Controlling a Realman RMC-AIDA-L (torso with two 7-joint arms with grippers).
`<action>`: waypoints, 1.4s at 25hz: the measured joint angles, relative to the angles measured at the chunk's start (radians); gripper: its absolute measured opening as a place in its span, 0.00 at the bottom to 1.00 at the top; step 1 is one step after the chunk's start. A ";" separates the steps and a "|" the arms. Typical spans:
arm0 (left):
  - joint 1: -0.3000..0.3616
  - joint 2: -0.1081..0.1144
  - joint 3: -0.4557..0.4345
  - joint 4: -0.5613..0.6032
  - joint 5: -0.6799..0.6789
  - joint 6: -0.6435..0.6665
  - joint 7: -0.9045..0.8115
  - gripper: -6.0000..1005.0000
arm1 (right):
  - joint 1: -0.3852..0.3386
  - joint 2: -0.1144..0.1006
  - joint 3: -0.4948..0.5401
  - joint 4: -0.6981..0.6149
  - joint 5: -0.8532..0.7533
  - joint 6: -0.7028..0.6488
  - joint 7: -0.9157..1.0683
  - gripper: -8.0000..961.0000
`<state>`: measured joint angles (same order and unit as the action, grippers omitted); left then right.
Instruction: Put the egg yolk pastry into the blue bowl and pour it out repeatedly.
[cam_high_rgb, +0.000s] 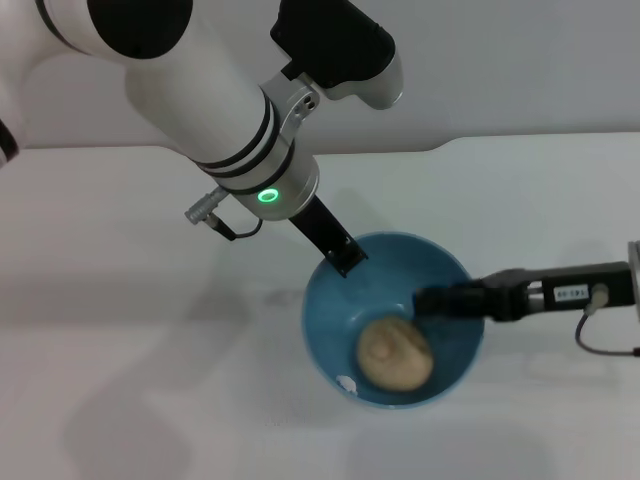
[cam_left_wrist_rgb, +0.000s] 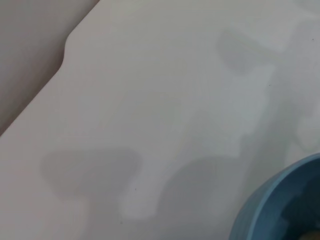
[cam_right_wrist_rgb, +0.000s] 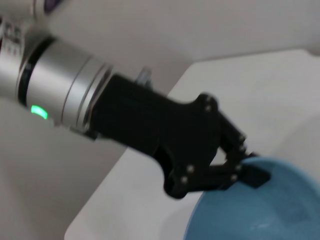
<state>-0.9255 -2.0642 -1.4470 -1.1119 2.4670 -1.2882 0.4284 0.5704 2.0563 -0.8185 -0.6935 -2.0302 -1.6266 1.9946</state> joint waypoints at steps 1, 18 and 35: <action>0.000 0.000 0.000 0.001 0.005 0.001 0.001 0.02 | 0.000 0.000 0.016 0.000 0.001 0.001 0.004 0.23; 0.092 -0.005 0.305 -0.032 0.391 0.341 -0.120 0.02 | -0.161 0.000 0.406 0.066 0.057 0.161 0.001 0.34; 0.155 0.003 0.340 -0.048 0.423 0.640 -0.118 0.02 | -0.187 -0.011 0.427 0.141 0.057 0.213 -0.040 0.36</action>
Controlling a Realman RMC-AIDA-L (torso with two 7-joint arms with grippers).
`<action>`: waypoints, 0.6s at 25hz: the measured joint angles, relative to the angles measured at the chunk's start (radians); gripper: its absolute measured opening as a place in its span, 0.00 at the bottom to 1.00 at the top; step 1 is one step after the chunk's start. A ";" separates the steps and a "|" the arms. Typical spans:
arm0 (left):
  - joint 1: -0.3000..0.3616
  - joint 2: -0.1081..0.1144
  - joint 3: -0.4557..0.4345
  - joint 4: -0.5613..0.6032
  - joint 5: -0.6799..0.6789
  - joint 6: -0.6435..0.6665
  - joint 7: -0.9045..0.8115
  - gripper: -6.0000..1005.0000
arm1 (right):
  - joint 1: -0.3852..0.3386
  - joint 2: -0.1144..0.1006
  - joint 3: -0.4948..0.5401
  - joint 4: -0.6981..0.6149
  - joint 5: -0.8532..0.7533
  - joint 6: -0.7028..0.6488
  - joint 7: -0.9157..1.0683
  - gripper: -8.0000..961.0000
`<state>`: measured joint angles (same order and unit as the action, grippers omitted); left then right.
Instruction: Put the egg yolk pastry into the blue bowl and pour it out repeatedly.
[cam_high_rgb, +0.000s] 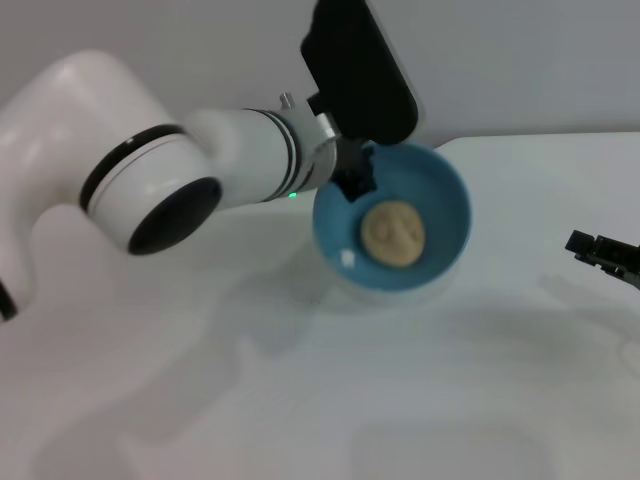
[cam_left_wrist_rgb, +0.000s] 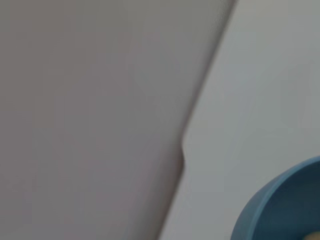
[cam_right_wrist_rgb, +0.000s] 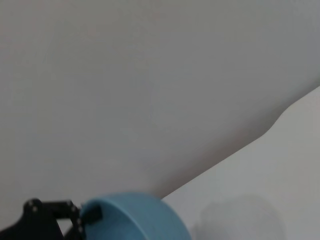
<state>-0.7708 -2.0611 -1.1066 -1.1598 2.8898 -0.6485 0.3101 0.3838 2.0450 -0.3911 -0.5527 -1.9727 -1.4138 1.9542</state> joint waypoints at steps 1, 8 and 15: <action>0.014 0.001 -0.004 0.002 0.000 0.042 0.008 0.02 | 0.000 0.000 0.000 0.000 0.000 0.002 0.000 0.36; 0.181 -0.008 -0.036 0.006 0.000 0.398 0.173 0.02 | -0.009 -0.002 0.025 0.003 0.000 0.069 0.003 0.37; 0.291 -0.014 0.017 0.040 -0.001 0.692 0.391 0.02 | -0.017 -0.020 0.138 0.056 0.000 0.113 0.003 0.38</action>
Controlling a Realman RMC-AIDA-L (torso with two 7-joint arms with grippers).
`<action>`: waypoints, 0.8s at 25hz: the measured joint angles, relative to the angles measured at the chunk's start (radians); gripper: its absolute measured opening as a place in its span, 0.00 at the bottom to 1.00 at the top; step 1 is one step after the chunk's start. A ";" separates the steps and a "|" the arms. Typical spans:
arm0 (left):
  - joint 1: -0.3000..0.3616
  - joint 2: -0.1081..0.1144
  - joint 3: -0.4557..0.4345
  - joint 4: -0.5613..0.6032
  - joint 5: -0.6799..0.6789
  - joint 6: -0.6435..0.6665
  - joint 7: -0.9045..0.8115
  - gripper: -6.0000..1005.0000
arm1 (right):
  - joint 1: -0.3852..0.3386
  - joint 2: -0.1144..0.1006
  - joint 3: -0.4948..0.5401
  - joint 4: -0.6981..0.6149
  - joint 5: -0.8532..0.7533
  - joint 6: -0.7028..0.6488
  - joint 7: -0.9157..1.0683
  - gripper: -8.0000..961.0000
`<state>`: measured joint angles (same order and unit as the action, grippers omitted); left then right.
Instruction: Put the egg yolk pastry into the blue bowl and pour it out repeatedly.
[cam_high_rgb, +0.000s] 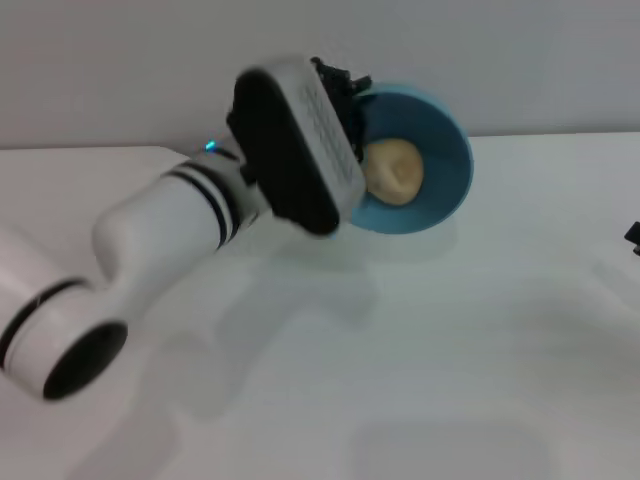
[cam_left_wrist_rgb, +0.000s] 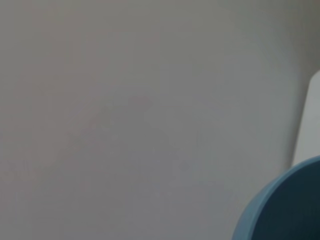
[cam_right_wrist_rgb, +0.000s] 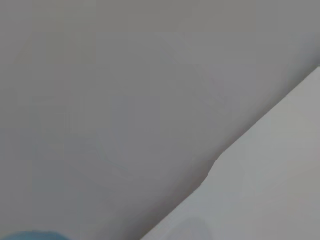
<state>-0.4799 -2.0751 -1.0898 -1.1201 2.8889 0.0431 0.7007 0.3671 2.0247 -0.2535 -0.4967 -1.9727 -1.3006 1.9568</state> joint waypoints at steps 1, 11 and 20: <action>0.018 -0.001 0.019 0.013 -0.001 0.067 0.053 0.01 | 0.000 -0.002 0.001 0.001 0.000 0.001 0.000 0.38; 0.058 -0.003 0.193 0.140 -0.193 0.489 0.419 0.01 | 0.000 -0.004 0.003 0.003 0.000 0.029 -0.002 0.39; 0.030 -0.003 0.407 0.240 -0.483 0.801 0.627 0.01 | 0.005 -0.009 0.004 0.003 -0.002 0.045 -0.012 0.40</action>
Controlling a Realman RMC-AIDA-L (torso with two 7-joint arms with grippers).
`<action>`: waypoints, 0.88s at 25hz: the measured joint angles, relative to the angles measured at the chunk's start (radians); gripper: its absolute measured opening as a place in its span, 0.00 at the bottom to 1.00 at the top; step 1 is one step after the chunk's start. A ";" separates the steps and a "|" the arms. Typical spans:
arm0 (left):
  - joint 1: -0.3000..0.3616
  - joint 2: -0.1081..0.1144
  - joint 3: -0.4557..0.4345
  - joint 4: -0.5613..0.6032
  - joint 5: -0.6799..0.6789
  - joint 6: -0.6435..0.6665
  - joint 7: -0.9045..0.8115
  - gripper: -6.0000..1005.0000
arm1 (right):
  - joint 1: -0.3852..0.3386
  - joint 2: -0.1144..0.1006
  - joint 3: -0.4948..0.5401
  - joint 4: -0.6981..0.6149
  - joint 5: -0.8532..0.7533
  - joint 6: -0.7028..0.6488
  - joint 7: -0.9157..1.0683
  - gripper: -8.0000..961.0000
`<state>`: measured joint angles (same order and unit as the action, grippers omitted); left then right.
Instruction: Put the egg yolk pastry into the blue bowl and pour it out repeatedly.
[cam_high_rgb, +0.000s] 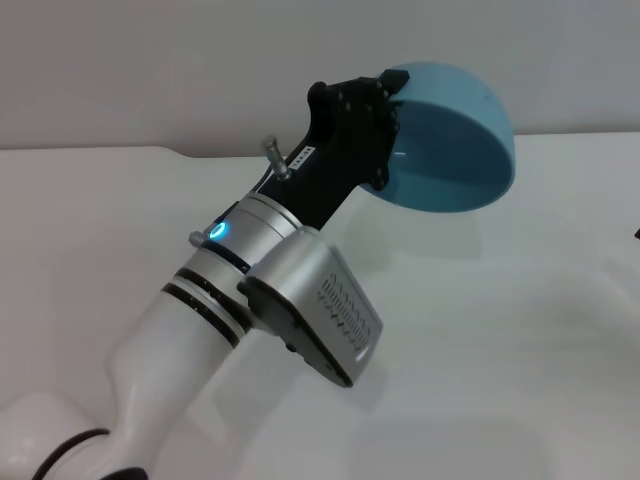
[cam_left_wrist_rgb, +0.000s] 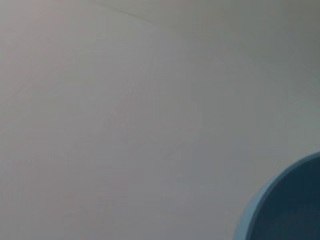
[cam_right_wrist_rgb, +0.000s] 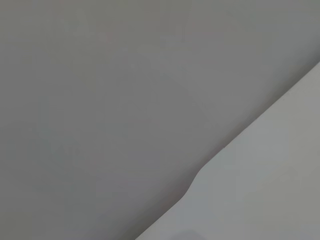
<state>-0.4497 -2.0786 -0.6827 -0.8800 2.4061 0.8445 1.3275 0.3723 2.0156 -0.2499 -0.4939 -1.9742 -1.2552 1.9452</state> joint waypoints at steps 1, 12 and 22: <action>-0.001 0.000 0.006 0.000 -0.017 0.007 0.005 0.01 | 0.001 0.000 0.000 0.000 0.000 0.001 -0.005 0.40; -0.025 0.003 -0.201 -0.141 -0.551 -0.244 0.168 0.01 | 0.076 0.006 -0.103 0.000 -0.008 -0.029 -0.094 0.41; -0.041 0.017 -0.508 -0.192 -1.186 -0.532 0.532 0.01 | 0.180 0.017 -0.333 -0.002 -0.010 0.063 -0.136 0.42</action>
<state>-0.4909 -2.0620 -1.1911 -1.0718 1.2198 0.3128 1.8598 0.5524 2.0326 -0.5826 -0.4958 -1.9839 -1.1918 1.8088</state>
